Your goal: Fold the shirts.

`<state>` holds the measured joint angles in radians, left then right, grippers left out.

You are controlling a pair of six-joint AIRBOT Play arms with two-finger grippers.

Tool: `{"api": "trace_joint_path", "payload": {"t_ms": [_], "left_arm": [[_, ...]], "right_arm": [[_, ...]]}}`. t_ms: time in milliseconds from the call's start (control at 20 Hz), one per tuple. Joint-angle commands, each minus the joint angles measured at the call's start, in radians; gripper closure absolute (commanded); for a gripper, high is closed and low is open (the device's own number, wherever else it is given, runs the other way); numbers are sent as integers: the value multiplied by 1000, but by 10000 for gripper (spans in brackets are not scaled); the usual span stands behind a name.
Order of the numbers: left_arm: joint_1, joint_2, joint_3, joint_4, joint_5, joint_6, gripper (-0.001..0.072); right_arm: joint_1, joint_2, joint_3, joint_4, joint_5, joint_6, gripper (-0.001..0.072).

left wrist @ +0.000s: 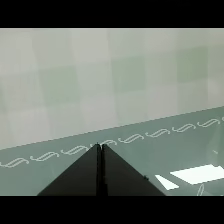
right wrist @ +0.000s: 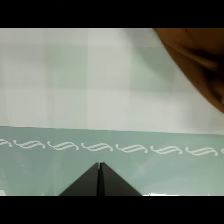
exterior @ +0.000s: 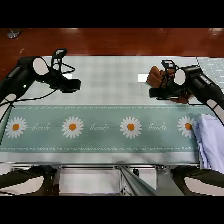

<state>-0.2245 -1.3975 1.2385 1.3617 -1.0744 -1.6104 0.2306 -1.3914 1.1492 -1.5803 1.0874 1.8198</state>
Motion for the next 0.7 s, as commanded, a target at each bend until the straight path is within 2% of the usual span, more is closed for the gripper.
{"api": "trace_joint_path", "payload": {"t_ms": [0,550,650], "left_arm": [[1,0,0,0,0,0,689],[0,-1,-1,0,8,0,689],[-3,-2,0,0,39,0,689]], "right_arm": [[1,-1,0,0,0,0,693],[1,-1,0,3,-1,1,692],[1,-1,0,0,-41,0,692]]}}
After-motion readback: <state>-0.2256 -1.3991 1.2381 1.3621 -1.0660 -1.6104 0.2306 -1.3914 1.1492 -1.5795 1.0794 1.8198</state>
